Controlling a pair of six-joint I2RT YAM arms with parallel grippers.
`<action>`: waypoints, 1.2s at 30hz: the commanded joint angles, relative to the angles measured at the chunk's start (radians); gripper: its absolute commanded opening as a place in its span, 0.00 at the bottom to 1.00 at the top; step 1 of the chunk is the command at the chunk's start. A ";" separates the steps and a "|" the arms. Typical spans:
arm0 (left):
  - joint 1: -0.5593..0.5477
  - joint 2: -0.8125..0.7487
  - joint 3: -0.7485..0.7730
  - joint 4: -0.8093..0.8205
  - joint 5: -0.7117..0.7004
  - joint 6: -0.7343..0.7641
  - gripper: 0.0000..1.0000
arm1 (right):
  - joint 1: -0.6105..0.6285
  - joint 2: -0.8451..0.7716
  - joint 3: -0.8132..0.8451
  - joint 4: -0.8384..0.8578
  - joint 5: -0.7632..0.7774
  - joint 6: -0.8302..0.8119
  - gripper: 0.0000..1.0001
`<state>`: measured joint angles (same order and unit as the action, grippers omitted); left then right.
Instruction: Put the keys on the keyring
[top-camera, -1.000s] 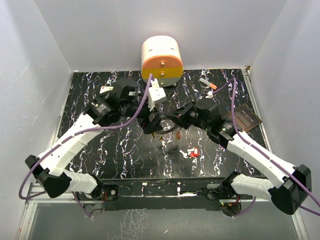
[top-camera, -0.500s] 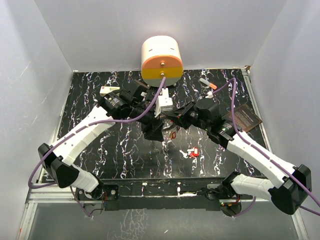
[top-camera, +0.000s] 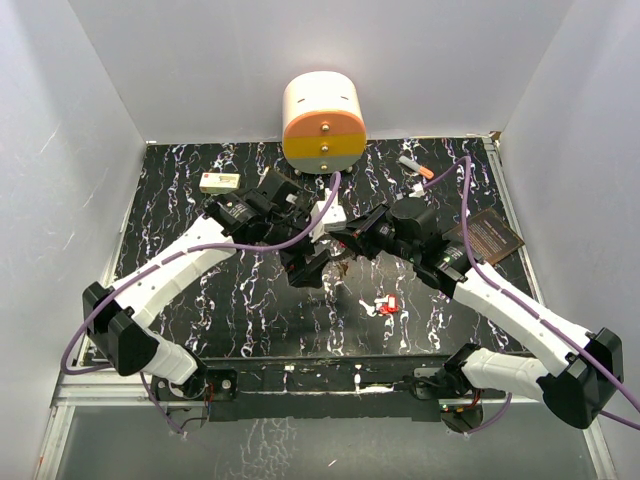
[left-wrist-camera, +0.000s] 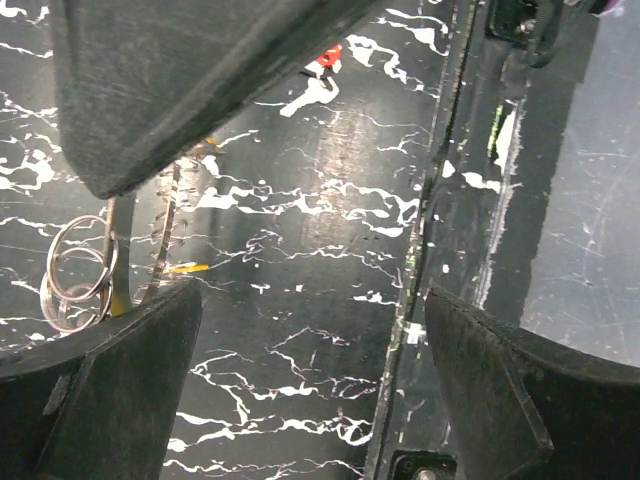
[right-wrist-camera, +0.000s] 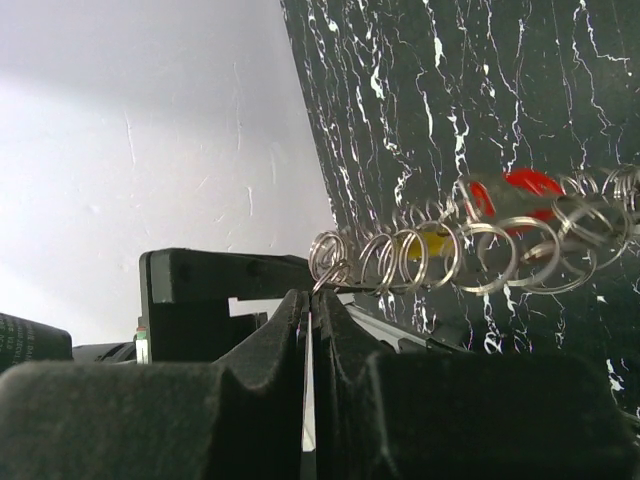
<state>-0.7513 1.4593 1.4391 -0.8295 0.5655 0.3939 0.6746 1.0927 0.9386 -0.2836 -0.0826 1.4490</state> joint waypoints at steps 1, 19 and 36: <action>-0.005 -0.043 -0.011 0.064 -0.057 0.017 0.92 | 0.007 -0.040 0.017 0.086 -0.019 0.025 0.08; -0.005 -0.059 -0.027 0.161 -0.106 0.025 0.94 | 0.014 -0.060 -0.009 0.065 -0.034 0.051 0.08; -0.005 -0.002 0.030 0.119 -0.014 0.036 0.96 | 0.093 -0.013 -0.017 0.130 -0.007 0.083 0.08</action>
<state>-0.7513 1.4540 1.4162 -0.6922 0.4961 0.4095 0.7444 1.0828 0.9180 -0.2749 -0.0921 1.5024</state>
